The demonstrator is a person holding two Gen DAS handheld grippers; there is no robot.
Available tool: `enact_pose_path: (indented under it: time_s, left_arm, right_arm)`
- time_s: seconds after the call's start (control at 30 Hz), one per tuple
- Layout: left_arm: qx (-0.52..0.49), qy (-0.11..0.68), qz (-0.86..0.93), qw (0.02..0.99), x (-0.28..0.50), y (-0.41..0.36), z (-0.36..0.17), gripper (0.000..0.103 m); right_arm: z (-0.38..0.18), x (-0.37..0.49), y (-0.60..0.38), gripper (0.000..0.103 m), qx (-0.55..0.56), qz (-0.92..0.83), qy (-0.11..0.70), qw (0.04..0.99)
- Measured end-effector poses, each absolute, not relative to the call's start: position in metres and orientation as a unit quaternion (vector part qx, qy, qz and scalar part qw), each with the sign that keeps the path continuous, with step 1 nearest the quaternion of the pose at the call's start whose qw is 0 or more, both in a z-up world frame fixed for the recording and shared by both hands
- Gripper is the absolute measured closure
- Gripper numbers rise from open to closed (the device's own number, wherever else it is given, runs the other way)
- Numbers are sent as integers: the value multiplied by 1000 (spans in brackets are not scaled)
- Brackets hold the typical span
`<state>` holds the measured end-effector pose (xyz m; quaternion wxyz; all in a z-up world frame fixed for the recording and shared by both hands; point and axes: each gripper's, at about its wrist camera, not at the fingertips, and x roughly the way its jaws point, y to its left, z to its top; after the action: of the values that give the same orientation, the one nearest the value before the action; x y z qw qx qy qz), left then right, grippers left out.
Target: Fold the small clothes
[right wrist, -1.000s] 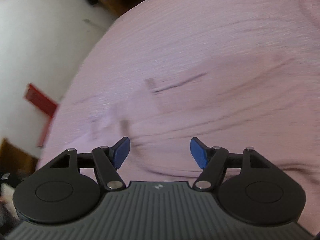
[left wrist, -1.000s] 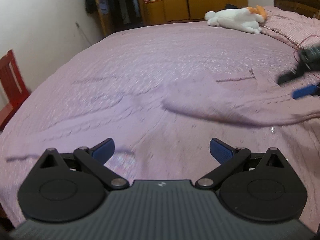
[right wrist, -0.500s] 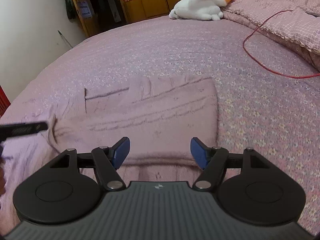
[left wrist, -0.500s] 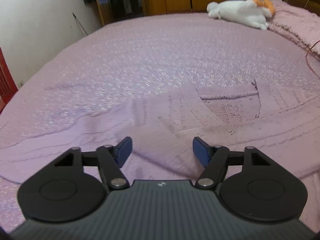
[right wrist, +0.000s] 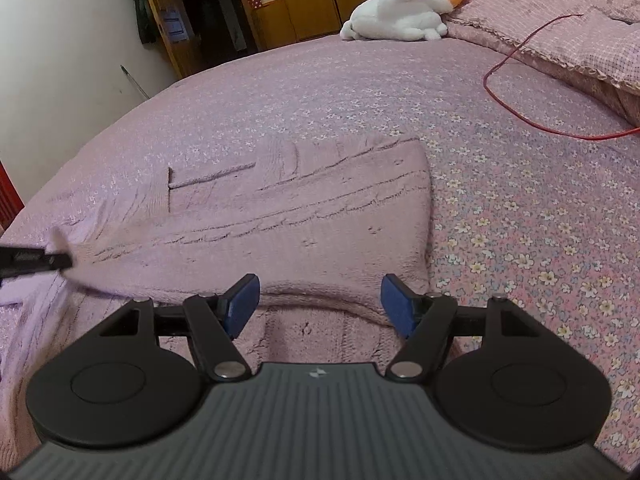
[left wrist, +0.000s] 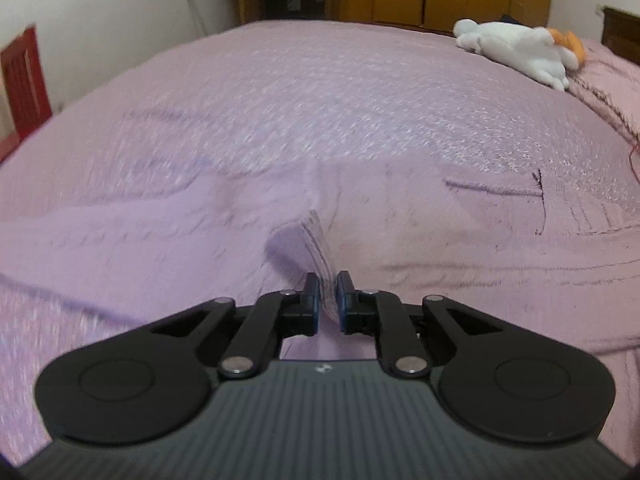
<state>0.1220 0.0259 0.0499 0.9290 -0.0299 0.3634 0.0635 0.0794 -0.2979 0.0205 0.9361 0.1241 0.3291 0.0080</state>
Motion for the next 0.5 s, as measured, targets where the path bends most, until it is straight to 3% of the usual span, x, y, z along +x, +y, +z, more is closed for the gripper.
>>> enact_pose_path:
  time_s: [0.17, 0.4, 0.5]
  left_arm:
    - [-38, 376, 69, 923, 103, 39, 46, 76]
    - [-50, 382, 73, 920, 92, 59, 45, 73]
    - [-65, 384, 76, 918, 83, 69, 51, 61]
  right_arm:
    - [23, 78, -299, 29, 127, 7, 332, 935]
    - [27, 76, -297, 29, 127, 5, 336, 933]
    - [30, 71, -299, 29, 142, 1, 337, 931]
